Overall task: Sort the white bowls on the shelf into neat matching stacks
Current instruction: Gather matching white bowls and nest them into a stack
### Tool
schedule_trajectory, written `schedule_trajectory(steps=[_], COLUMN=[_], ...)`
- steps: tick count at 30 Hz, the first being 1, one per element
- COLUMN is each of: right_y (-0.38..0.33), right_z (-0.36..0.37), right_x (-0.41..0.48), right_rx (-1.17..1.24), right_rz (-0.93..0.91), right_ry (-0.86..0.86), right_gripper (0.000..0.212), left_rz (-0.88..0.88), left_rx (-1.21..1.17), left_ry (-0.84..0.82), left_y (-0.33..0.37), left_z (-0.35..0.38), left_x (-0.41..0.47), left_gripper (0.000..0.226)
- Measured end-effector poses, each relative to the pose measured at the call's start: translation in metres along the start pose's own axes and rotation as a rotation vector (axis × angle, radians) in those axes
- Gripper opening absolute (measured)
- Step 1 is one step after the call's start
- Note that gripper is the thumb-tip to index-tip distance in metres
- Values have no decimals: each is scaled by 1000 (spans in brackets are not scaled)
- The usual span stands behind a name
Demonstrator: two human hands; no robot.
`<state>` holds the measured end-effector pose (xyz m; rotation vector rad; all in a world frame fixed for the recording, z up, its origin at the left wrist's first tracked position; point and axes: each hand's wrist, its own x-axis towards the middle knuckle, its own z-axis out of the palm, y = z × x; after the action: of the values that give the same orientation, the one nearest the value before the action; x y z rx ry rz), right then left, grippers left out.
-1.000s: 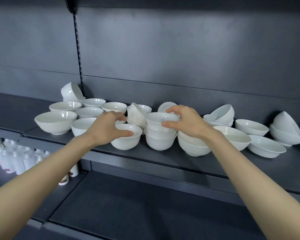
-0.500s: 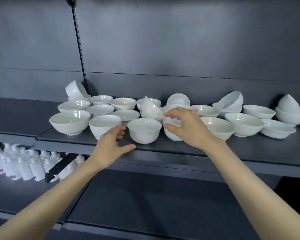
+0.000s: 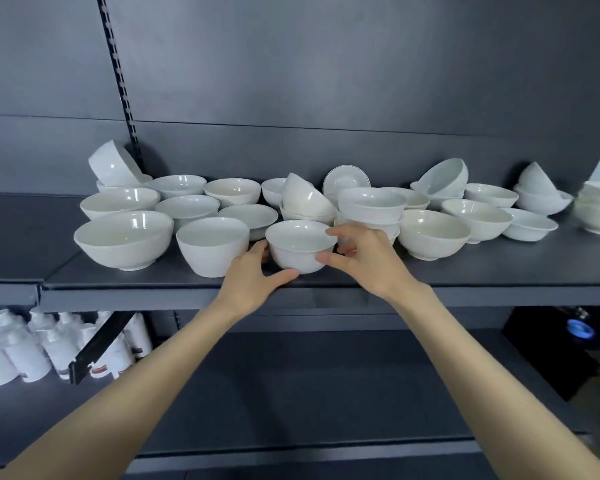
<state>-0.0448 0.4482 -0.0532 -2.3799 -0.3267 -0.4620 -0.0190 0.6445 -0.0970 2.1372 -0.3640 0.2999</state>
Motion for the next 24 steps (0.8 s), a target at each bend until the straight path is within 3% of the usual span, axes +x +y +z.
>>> schedule_trajectory(steps=[11, 17, 24], right_y=[0, -15, -27], right_z=[10, -10, -51], right_x=[-1, -4, 3], right_rx=[159, 251, 379], right_rz=[45, -28, -73], right_ry=[102, 204, 300], right_gripper=[26, 16, 16], left_rz=[42, 145, 185], left_rx=[-132, -371, -611], left_ry=[75, 135, 220], left_y=[0, 23, 65], left_z=[3, -4, -6], left_x=[-5, -12, -2], left_gripper=[53, 46, 54])
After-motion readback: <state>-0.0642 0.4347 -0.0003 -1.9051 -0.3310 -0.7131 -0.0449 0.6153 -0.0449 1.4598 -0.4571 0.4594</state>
